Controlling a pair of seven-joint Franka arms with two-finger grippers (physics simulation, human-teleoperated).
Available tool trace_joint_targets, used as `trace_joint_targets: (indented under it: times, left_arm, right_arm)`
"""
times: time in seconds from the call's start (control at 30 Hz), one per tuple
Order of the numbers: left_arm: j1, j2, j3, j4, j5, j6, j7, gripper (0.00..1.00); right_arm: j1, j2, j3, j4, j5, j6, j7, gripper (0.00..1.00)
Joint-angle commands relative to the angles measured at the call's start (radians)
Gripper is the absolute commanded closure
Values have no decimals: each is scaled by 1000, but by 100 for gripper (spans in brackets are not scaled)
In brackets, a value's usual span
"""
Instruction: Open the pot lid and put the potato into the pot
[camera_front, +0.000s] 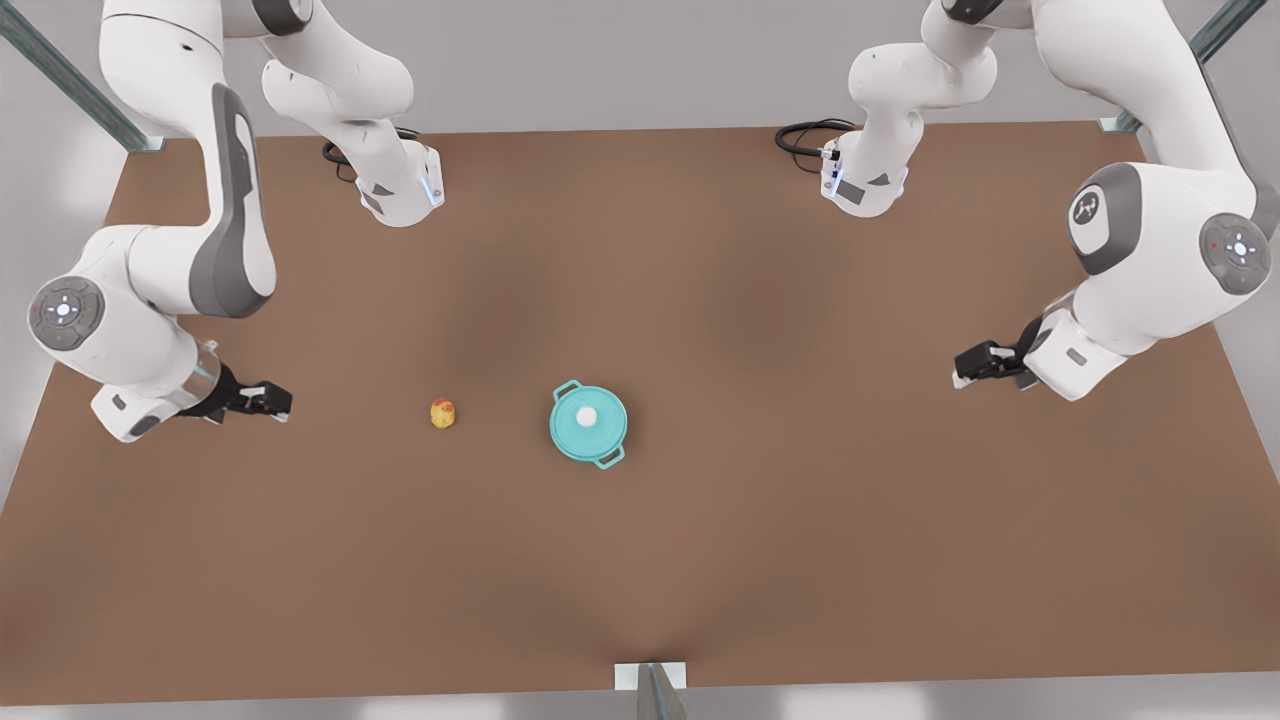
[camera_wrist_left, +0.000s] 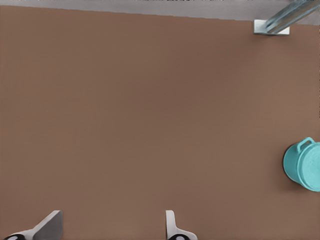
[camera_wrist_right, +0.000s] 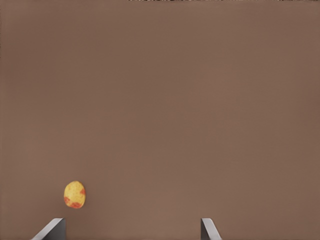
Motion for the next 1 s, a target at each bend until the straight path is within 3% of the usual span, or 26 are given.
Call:
trace_joint_targets:
  times: [0.0,0.1,0.17,0.27,0.4,0.5,0.6,0.67,0.97]
  left_arm:
    - [-5,-2,-24,-1,1,12,4,0]
    - [-34,14,-109,5,18,31,19,0]
    - [-293,81,-129,15,150,34,-229,0]
    - [-513,170,-129,15,173,91,-593,0]
    - [-596,322,-129,39,245,256,-1027,0]
    - [-655,521,-126,278,282,304,-1172,0]
    - [-709,727,-111,559,282,419,-1200,0]
    - [-769,791,-53,562,313,526,-1214,0]
    - [-824,796,-42,519,480,450,-1199,0]
  right_arm:
    - [0,0,0,0,0,22,-27,0]
    - [34,5,0,-4,0,11,-9,0]
    - [164,8,1,-3,5,9,66,0]
    - [326,46,1,3,5,11,181,0]
    - [336,87,-2,-3,46,34,155,0]
    - [327,92,-22,-61,104,48,155,0]
    - [329,32,-29,-305,141,296,158,0]
    - [329,28,-29,-355,141,361,158,0]
    - [329,156,-42,-405,141,444,174,0]
